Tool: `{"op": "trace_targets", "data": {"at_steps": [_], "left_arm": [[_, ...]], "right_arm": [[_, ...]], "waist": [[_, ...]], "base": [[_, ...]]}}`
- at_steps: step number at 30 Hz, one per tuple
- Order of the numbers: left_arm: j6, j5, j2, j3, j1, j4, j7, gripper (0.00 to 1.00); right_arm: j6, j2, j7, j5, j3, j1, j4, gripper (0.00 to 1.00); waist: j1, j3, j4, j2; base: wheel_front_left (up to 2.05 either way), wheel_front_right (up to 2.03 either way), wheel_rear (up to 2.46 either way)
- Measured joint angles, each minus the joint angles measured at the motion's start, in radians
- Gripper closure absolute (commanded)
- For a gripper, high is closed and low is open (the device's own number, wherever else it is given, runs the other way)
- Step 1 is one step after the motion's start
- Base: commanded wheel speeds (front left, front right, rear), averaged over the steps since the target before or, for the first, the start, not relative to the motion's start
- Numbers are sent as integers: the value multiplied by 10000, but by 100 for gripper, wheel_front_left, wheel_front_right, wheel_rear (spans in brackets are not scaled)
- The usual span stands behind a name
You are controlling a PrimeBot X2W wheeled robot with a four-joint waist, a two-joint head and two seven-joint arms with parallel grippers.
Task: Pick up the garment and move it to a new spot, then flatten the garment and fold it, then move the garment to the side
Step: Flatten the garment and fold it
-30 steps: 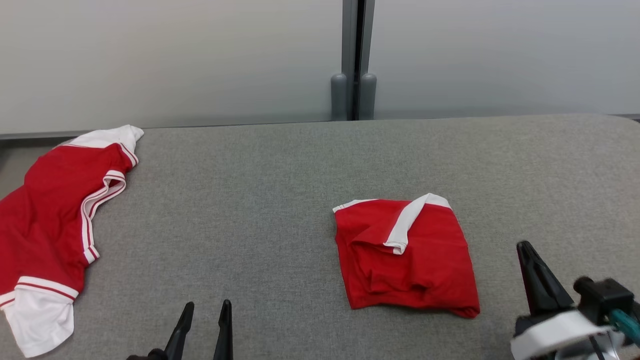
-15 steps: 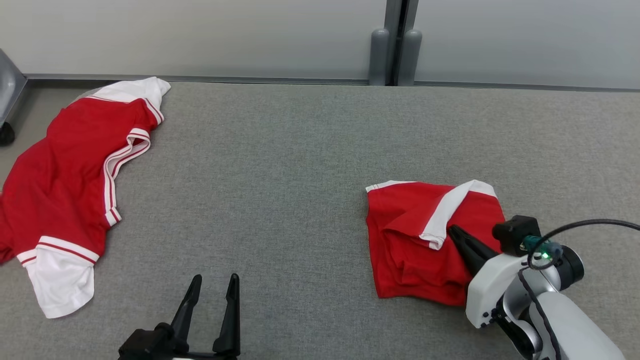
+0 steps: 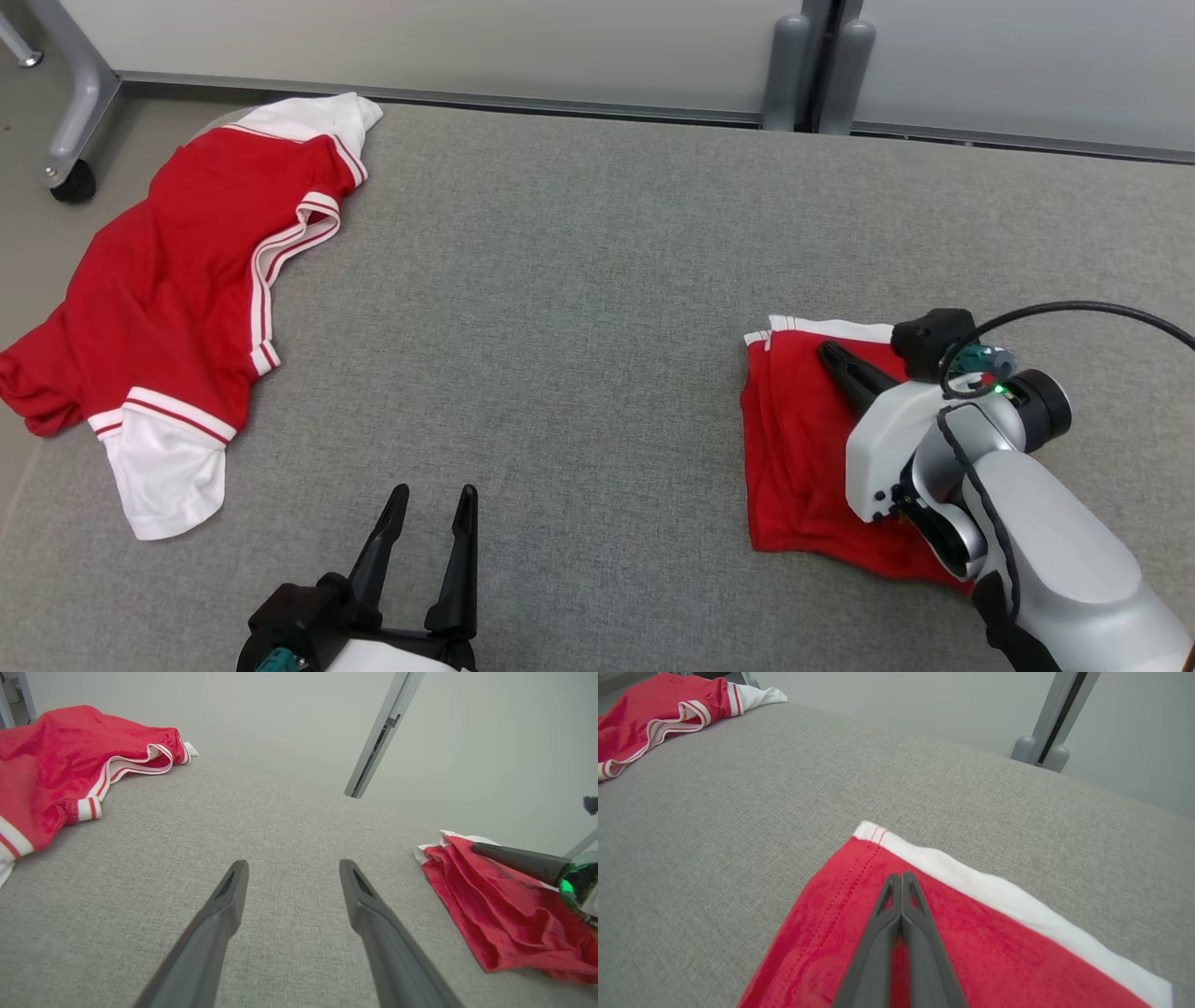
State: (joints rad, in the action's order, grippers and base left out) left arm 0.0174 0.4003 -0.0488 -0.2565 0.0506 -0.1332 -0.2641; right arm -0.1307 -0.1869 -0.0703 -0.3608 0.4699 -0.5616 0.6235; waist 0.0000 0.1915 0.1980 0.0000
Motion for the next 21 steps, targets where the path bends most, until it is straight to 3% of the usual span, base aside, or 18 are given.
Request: {"op": "trace_targets", "data": {"at_steps": [9,15,16,17,18,21], "left_arm": [[-105,222,2,-176,-138,-100,0,0],[-186,159,2,228,374,-92,0,0],[-184,121,0,336,474,-75,0,0],[-184,96,2,443,571,-54,0,0],[-180,36,0,522,669,-31,0,0],[-136,-84,2,788,993,33,0,0]], "right_arm": [[0,387,451,-71,688,-658,621,100],[0,148,1407,-309,834,-25,144,100],[0,73,1605,-357,802,183,0,88],[0,-25,1847,-359,748,378,-163,55],[0,-148,2100,-347,648,590,-337,0],[0,-483,2761,-236,284,1374,-775,0]], "waist": [[0,-30,290,0],[0,-567,-4,0],[0,-673,-95,0],[0,-778,-196,0],[0,-896,-299,0],[0,-1265,-628,0]], "base": [[0,0,0],[0,0,0],[0,0,0],[0,0,0],[0,0,0],[0,0,0]]}}
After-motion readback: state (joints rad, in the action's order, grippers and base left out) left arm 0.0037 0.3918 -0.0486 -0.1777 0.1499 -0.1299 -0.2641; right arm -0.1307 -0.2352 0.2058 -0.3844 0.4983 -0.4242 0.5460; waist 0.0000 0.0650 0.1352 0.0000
